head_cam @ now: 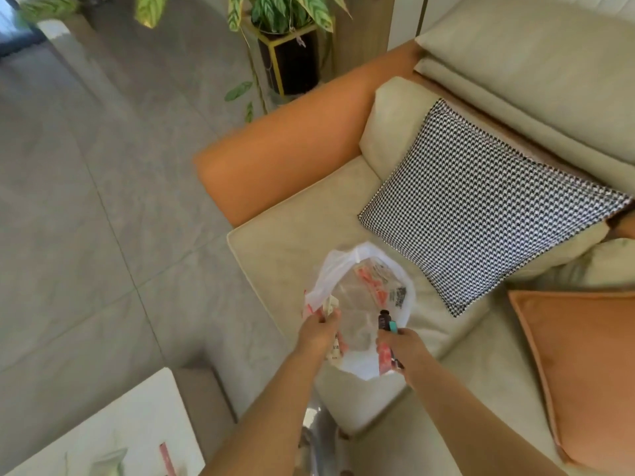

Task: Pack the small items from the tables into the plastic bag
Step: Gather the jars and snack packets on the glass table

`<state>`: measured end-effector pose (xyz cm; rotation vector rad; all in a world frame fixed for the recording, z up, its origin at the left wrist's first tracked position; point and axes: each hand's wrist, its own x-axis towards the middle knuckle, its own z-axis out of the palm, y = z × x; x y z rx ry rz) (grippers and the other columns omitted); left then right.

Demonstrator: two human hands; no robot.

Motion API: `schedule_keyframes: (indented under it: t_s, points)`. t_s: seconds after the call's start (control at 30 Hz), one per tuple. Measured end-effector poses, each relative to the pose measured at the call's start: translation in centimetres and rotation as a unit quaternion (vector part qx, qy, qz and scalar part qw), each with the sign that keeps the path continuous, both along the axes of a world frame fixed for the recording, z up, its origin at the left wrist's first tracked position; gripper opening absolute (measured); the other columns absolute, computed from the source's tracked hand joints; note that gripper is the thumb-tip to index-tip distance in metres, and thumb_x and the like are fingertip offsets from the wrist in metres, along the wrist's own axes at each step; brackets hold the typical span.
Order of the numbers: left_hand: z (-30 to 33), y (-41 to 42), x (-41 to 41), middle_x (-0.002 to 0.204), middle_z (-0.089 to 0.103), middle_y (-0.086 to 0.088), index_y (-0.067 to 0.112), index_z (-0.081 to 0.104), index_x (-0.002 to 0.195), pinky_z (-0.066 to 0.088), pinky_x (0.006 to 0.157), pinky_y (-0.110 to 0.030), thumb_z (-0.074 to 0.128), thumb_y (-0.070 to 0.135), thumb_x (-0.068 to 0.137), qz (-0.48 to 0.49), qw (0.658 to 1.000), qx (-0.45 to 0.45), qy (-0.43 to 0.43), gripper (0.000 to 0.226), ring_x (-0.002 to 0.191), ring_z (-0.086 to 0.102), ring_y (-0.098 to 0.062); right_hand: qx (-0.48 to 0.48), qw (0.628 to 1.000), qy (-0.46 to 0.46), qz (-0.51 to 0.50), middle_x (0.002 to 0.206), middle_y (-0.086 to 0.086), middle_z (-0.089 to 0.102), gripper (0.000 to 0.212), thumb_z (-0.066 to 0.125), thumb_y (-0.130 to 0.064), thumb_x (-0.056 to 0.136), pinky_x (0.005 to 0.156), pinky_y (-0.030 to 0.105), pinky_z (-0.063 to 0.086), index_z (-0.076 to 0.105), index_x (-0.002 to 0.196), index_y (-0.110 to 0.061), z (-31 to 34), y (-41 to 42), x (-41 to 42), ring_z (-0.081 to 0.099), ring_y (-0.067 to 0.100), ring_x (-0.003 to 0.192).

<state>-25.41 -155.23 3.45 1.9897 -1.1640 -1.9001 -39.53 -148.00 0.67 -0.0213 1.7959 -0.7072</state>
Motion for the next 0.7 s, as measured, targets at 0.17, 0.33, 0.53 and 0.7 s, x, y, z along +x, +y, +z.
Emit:
schedule_keyframes:
  t_s: [0.17, 0.33, 0.53, 0.7]
  points:
    - [-4.1, -2.7, -2.9, 0.056, 0.058, -0.005, -0.001, 0.06, 0.108, 0.042, 0.038, -0.012, 0.055, 0.023, 0.092, -0.04, 0.999, 0.003, -0.03, 0.03, 0.036, 0.053, -0.005, 0.025, 0.999, -0.007, -0.034, 0.086, 0.018, 0.063, 0.011, 0.052, -0.006, 0.09, 0.062, 0.032, 0.045, 0.058, 0.097, 0.0, -3.8, -2.3, -1.4, 0.056, 0.024, 0.068]
    - [-8.8, -5.2, -5.8, 0.082, 0.062, -0.009, 0.005, 0.046, 0.123, 0.043, 0.044, -0.019, 0.066, 0.02, 0.084, -0.061, 0.995, 0.035, -0.066, 0.046, 0.051, 0.053, -0.013, 0.013, 0.998, -0.011, -0.059, 0.079, 0.017, 0.059, 0.012, 0.05, 0.0, 0.088, 0.053, 0.029, 0.038, 0.057, 0.098, 0.001, -8.0, -4.7, -2.4, 0.052, 0.024, 0.067]
    - [-14.5, -7.3, -7.7, 0.106, 0.064, -0.016, 0.007, 0.053, 0.116, 0.057, 0.076, -0.036, 0.066, 0.013, 0.083, -0.124, 0.987, 0.03, -0.093, 0.036, 0.09, 0.066, -0.027, 0.014, 0.995, -0.006, -0.095, 0.069, 0.01, 0.055, 0.014, 0.054, 0.001, 0.085, 0.053, 0.027, 0.041, 0.057, 0.099, -0.003, -12.5, -7.7, -2.8, 0.049, 0.019, 0.058]
    - [-16.5, -7.8, -7.5, 0.097, 0.065, -0.011, 0.016, 0.06, 0.093, 0.048, 0.058, -0.025, 0.062, 0.012, 0.087, -0.154, 0.983, 0.015, -0.102, 0.007, 0.062, 0.055, -0.015, 0.007, 0.993, -0.014, -0.115, 0.096, 0.012, 0.06, 0.027, 0.053, 0.0, 0.088, 0.063, 0.028, 0.049, 0.053, 0.115, -0.004, -14.0, -8.0, -3.0, 0.057, 0.022, 0.079]
